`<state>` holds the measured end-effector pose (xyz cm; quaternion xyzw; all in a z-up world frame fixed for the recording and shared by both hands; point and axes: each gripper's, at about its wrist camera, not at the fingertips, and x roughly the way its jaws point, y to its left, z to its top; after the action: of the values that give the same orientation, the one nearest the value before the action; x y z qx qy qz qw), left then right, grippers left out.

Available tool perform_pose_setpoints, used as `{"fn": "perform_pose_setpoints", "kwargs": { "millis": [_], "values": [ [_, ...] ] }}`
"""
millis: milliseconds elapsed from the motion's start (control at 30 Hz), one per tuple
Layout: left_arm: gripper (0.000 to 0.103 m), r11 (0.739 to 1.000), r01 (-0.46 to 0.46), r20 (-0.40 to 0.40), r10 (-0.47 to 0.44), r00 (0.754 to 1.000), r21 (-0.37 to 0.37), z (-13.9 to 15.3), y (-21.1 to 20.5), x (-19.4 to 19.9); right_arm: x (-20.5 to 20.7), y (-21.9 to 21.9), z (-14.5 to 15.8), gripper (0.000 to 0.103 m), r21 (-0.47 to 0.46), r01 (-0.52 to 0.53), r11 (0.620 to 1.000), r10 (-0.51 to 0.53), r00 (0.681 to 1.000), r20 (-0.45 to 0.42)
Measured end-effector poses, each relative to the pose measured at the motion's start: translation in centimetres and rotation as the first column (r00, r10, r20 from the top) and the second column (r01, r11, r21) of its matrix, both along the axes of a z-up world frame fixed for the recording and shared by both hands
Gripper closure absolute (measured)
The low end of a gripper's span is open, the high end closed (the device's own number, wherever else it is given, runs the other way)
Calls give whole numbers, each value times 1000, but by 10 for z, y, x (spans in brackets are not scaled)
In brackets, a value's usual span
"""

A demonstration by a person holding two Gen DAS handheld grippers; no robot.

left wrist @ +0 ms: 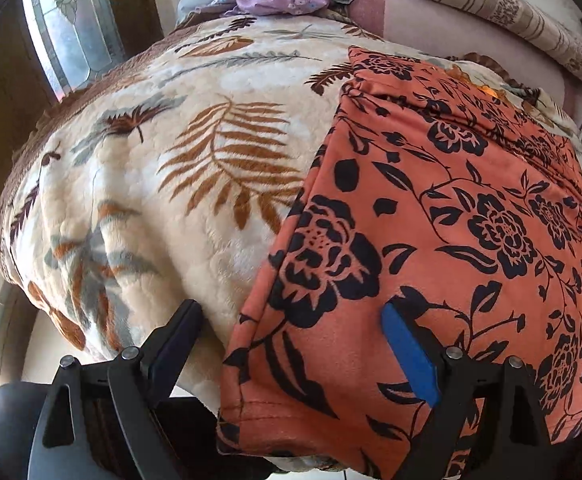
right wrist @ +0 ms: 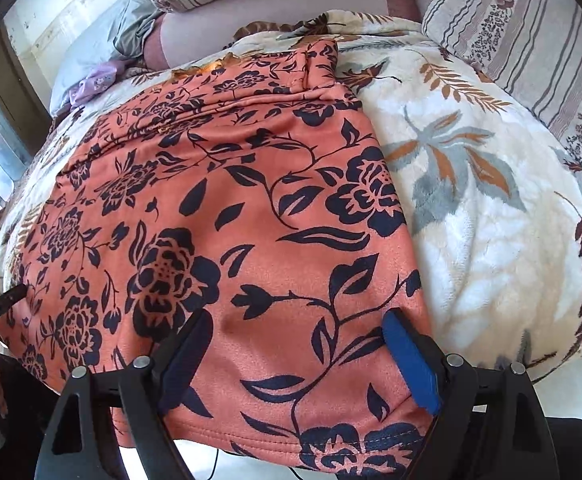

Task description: Fold small clothes

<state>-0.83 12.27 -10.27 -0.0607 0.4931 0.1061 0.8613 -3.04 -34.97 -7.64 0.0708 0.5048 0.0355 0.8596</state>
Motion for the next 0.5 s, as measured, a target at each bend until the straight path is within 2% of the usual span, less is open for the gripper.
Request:
{"fn": "perform_pose_setpoints", "kwargs": {
  "millis": [100,233,267,333,367,400,500],
  "values": [
    [7,999,-23,33,25,999,-49,-7,9,-9,-2,-1,-1,14,-13,-1,1000,1,1000,4],
    [7,999,6,66,-3,998,-45,-9,7,-21,-7,-4,-1,14,-6,-12,1000,12,1000,9],
    [7,998,7,62,-3,998,-61,-9,8,-24,-9,-9,1,14,25,-8,1000,8,1000,12],
    [7,995,8,55,-2,998,-104,-6,13,-29,-17,-31,6,14,175,21,984,-28,999,35],
    [8,991,6,54,1,999,-135,-5,16,-33,-22,-49,8,14,279,50,959,-63,997,38],
    [8,984,6,57,4,998,-176,-3,19,-35,-26,-63,8,14,341,76,937,-91,995,29],
    [8,959,-1,72,22,997,-284,4,28,-42,-36,-89,1,14,403,110,909,-117,993,-7]
  ]
}}
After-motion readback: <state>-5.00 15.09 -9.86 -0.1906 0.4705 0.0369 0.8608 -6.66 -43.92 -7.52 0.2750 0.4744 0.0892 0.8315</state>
